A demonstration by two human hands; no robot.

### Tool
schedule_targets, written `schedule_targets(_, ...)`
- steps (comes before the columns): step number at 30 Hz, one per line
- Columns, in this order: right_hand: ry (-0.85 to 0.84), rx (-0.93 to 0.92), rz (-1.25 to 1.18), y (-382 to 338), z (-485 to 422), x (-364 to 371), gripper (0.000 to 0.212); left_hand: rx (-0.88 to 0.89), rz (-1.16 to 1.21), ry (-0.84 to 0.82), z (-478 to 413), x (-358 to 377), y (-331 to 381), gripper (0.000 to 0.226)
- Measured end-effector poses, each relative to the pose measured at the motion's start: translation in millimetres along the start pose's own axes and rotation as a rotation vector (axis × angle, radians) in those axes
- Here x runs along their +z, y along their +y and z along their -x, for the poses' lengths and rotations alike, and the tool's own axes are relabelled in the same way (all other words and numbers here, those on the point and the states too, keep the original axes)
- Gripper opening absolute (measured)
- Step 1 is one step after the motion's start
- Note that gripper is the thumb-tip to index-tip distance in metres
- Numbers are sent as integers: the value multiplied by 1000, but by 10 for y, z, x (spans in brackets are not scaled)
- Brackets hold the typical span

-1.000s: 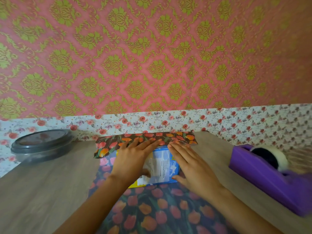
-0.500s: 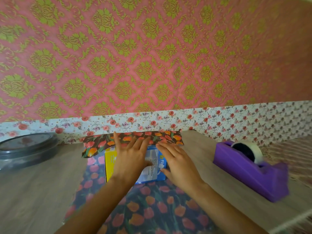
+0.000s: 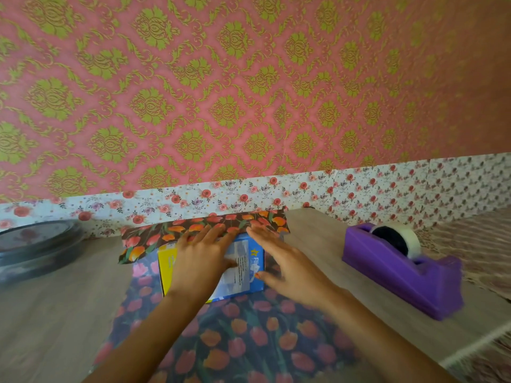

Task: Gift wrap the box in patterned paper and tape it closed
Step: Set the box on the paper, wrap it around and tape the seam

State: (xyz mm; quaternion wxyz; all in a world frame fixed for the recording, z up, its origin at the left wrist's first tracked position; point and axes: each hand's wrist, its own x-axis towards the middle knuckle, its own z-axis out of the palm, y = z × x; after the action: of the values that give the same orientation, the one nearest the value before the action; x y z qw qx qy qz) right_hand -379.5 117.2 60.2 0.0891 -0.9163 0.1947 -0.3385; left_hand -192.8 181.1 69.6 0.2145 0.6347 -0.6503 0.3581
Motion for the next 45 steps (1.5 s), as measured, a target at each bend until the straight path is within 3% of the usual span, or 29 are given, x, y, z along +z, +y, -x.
schedule_targets(6, 181, -26, 260, 235, 393, -216, 42, 20, -15, 34, 6, 10, -25, 71)
schedule_targets(11, 499, 151, 511, 444, 930, -627, 25, 30, -12, 51, 29, 39, -27, 68)
schedule_targets(14, 534, 449, 734, 593, 1284, -897, 35, 30, 3, 59, 26, 34, -22, 66)
schedule_targets(16, 529, 630, 738, 680, 1460, -1026, 49, 30, 13, 56, 24, 37, -45, 66)
schedule_targets(20, 541, 905, 278, 715, 1594, -1166, 85, 35, 25, 54, 5, 70, -61, 67)
schedule_targets(22, 554, 937, 199, 721, 1568, -1189, 96, 45, 27, 65, -7, 74, -61, 68)
schedule_targets(26, 522, 956, 209, 718, 1442, -1161, 107, 59, 23, 82, -9, 78, -65, 70)
schedule_targets(32, 418, 958, 232, 845, 1092, -934, 106, 65, 24, 94, 9, 88, -69, 70)
schedule_targets(40, 92, 949, 139, 994, 582, -1073, 118, 51, 9, 74, 14, 54, -50, 69)
schedule_targets(45, 7, 1083, 27, 922, 342, -1345, 87, 40, -2, 58, 9, 37, -42, 69)
